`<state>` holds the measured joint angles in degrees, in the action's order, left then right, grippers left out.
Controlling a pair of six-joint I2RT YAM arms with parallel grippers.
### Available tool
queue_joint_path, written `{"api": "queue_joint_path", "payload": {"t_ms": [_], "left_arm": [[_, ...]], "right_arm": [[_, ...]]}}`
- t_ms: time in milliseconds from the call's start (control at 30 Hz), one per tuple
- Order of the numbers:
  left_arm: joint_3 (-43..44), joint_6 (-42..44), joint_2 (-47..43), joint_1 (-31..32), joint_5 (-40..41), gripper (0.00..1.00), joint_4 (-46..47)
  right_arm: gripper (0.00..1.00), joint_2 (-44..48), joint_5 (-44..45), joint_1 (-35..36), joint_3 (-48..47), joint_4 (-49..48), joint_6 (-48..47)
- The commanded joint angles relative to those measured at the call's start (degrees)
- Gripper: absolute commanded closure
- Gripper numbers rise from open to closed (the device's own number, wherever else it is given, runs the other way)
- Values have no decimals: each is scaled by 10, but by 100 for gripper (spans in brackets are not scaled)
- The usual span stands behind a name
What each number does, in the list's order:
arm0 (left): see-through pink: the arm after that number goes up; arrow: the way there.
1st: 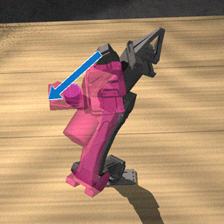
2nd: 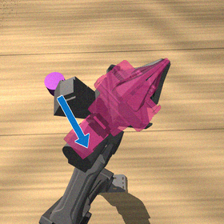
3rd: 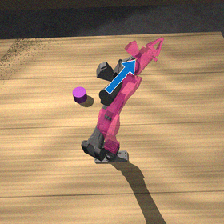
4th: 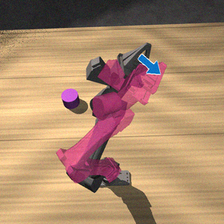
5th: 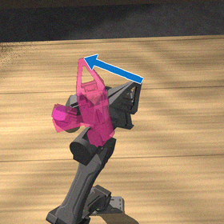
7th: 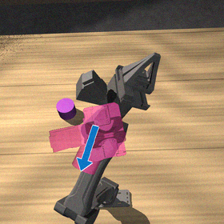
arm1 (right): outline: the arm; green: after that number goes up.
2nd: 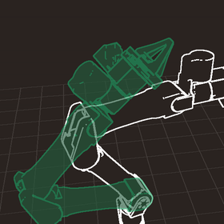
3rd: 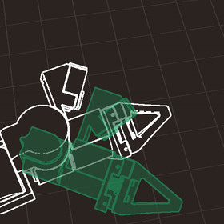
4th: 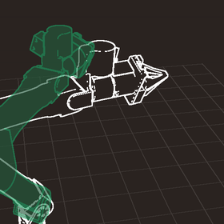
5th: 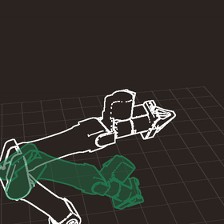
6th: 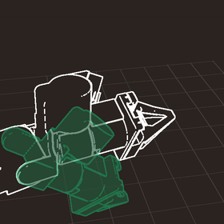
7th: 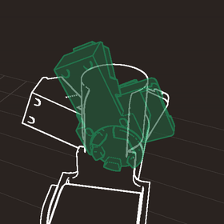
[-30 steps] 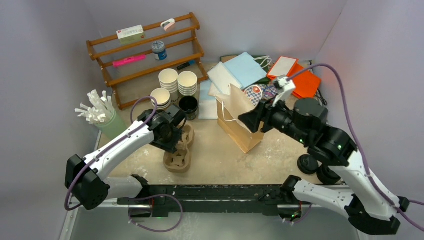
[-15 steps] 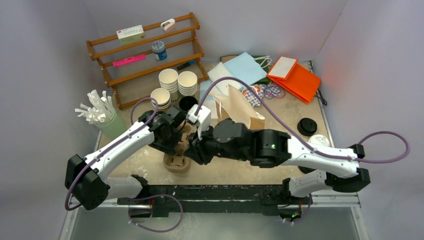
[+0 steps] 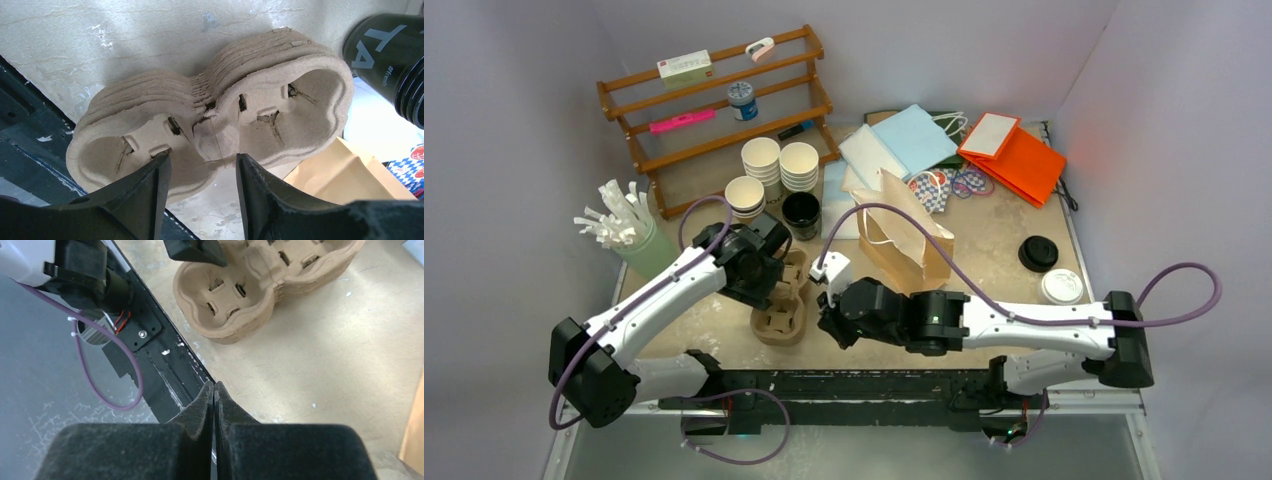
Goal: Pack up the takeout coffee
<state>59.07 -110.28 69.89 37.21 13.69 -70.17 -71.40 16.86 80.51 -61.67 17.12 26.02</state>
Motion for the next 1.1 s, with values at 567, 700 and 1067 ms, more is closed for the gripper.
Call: {"api": "queue_joint_path", "payload": {"t_ms": [567,700,1067], "left_arm": [[-31,-10,-1,-18,-42,49,44],[-33,-13,9,-19,-46,51,50],[-42,-14,19,-20,-59,62,59]], "right_arm": [[77,-146,-172,-195,18,-123,164],[76,-166,-156,-211,7,-113,188],[72,-206,-173,-238,6,-163,209]]}}
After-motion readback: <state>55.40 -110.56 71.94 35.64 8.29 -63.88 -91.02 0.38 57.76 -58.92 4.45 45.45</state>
